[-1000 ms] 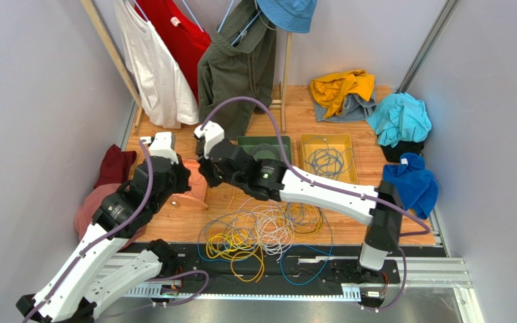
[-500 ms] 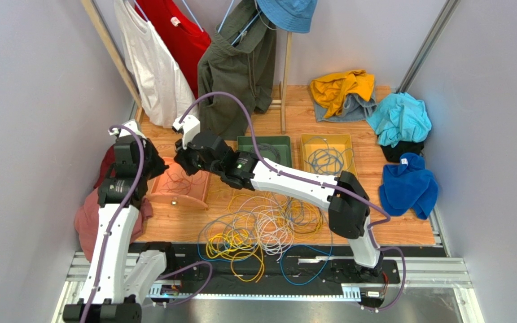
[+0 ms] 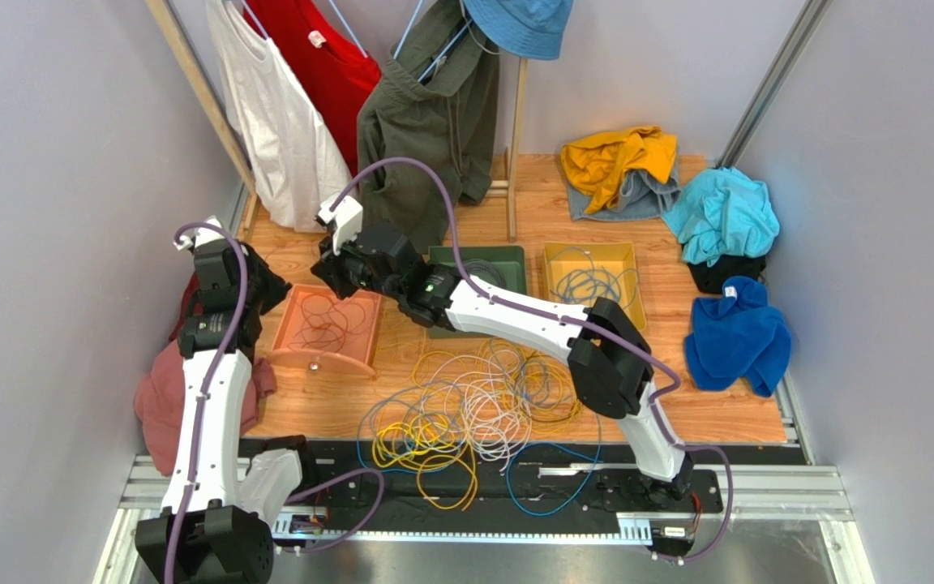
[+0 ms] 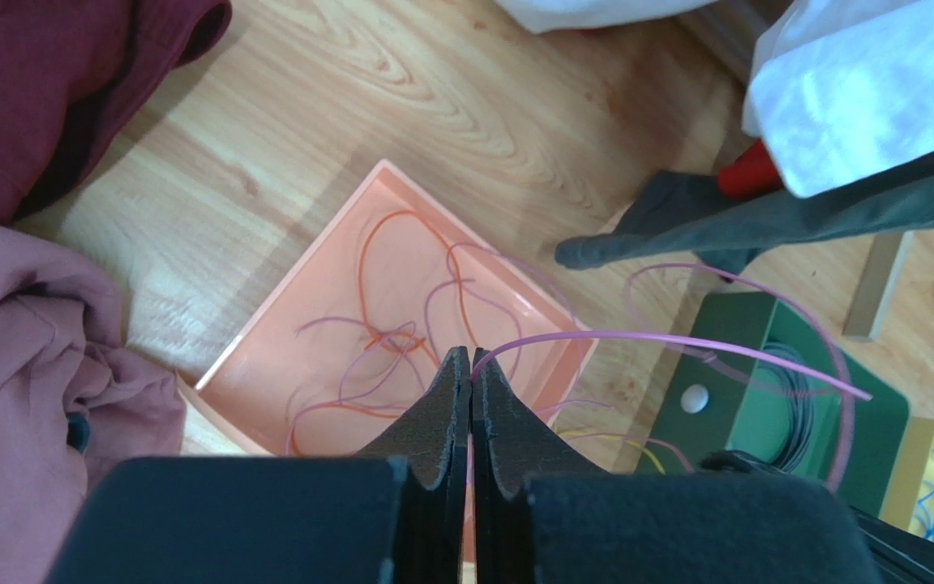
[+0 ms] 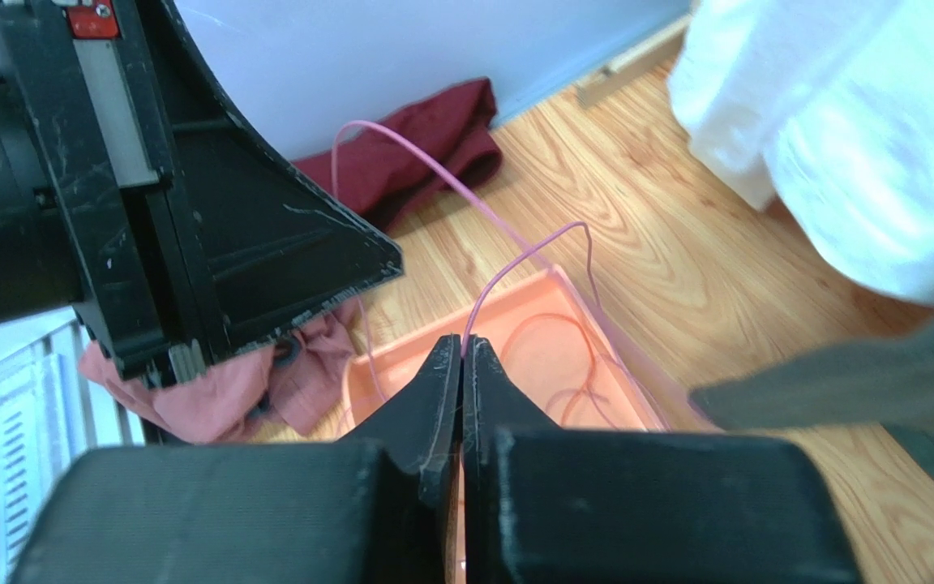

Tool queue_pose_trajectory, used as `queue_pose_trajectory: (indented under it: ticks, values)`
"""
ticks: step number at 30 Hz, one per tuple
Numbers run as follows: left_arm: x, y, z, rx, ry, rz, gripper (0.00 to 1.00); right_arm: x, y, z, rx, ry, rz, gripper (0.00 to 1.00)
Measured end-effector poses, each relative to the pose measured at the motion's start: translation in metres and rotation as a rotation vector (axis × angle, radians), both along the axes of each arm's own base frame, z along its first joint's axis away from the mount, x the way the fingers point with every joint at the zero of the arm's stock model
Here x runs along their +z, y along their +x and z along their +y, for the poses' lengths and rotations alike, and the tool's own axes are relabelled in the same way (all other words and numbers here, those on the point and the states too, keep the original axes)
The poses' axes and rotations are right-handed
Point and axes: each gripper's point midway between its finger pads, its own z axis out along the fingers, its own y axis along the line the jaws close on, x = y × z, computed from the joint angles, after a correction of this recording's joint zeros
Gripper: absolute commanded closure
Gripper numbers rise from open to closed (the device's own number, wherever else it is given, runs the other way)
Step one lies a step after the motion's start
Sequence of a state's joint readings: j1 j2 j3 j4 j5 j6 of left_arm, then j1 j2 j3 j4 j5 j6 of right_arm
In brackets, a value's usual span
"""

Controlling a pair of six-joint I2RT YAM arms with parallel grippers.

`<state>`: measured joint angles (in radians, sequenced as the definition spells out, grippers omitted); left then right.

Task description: Untangle the cables

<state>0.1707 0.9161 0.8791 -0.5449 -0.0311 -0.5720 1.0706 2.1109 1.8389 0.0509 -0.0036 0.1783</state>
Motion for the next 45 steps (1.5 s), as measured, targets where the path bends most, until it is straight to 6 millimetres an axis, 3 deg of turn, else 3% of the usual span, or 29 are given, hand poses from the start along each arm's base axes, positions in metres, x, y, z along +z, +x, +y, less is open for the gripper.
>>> queue_pose_trajectory:
  ticks: [5, 10, 18, 21, 23, 25, 28, 30, 33, 35, 40, 45]
  values:
    - [0.003, 0.002, 0.002, 0.009, 0.007, -0.022, 1.0, 0.003, -0.001, 0.019, 0.062, 0.045, -0.003, 1.0]
    - [-0.022, -0.006, 0.004, 0.031, 0.006, 0.018, 1.0, -0.014, -0.006, 0.03, 0.128, 0.09, 0.06, 1.0]
    - [-0.058, -0.009, 0.002, 0.034, -0.025, 0.131, 1.0, -0.073, -0.006, 0.027, 0.144, 0.04, 0.203, 1.0]
    - [-0.074, -0.007, -0.005, 0.021, -0.075, 0.187, 1.0, -0.092, -0.014, 0.023, 0.15, -0.001, 0.238, 0.91]
    - [-0.083, -0.006, -0.01, 0.017, -0.113, 0.215, 0.99, -0.105, -0.02, 0.021, 0.154, -0.029, 0.258, 0.75]
    - [-0.093, -0.008, -0.014, 0.018, -0.146, 0.241, 0.94, -0.117, -0.027, 0.018, 0.16, -0.056, 0.275, 0.64]
    - [-0.102, -0.015, -0.016, 0.031, -0.166, 0.267, 0.86, -0.138, -0.038, 0.012, 0.171, -0.115, 0.296, 0.56]
    - [-0.102, -0.018, -0.015, 0.047, -0.166, 0.271, 0.79, -0.15, -0.044, 0.008, 0.178, -0.16, 0.302, 0.53]
    - [-0.095, -0.022, -0.009, 0.08, -0.144, 0.253, 0.54, -0.161, -0.049, 0.003, 0.172, -0.211, 0.294, 0.49]
    - [-0.086, -0.026, -0.005, 0.103, -0.122, 0.232, 0.45, -0.167, -0.052, 0.0, 0.159, -0.251, 0.28, 0.45]
    - [-0.061, -0.028, 0.004, 0.136, -0.085, 0.189, 0.44, -0.178, -0.053, -0.013, 0.082, -0.378, 0.216, 0.38]
    - [-0.054, -0.032, 0.003, 0.14, -0.084, 0.175, 0.43, -0.164, -0.048, -0.023, -0.014, -0.454, 0.106, 0.35]
